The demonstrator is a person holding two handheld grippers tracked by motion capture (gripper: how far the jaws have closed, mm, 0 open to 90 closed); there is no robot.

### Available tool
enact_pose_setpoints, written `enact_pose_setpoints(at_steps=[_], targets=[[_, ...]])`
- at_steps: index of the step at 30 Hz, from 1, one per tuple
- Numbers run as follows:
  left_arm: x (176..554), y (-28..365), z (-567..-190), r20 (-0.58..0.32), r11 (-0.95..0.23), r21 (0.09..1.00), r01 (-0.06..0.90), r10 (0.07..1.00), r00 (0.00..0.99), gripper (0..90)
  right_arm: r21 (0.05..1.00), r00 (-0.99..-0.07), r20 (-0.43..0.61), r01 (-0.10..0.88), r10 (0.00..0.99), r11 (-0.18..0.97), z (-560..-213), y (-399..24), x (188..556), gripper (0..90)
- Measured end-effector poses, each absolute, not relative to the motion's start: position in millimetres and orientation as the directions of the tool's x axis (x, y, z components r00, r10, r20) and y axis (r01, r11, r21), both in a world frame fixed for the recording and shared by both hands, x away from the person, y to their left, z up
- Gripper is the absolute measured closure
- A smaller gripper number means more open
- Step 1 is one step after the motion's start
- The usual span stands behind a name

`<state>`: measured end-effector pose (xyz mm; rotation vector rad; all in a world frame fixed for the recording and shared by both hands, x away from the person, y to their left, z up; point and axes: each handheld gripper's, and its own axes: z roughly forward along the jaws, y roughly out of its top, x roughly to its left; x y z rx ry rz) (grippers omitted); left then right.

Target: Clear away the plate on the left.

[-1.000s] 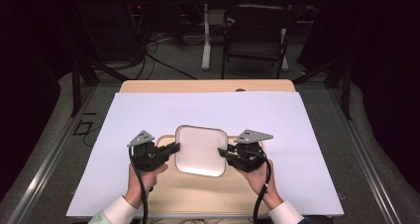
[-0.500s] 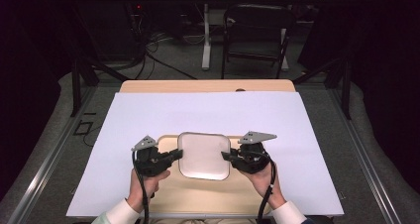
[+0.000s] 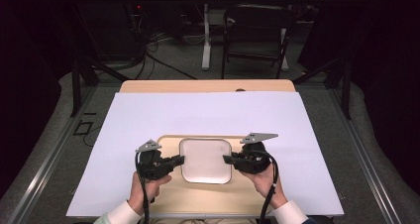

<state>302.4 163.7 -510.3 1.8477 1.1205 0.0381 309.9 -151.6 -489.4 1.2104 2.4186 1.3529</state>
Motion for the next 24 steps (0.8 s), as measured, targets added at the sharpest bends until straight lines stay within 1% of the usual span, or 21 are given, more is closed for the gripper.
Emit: enact_pose_setpoints(at_steps=[8, 17, 24], targets=[[307, 165, -519, -0.423, -0.142, 0.693, 0.707, 0.714, 0.558, 85.4, 0.729, -0.667, 0.284, 0.616, 0.689, 0.297, -501, -148, 317, 78.1], [312, 165, -522, -0.415, -0.158, 0.68, 0.716, 0.723, 0.553, 84.9, 0.699, -0.654, 0.308, 0.648, 0.691, 0.302, -512, -148, 327, 77.6], [316, 166, -524, -0.415, -0.159, 0.673, 0.722, 0.728, 0.547, 84.5, 0.685, -0.649, 0.282, 0.652, 0.706, 0.325, -516, -144, 331, 76.3]])
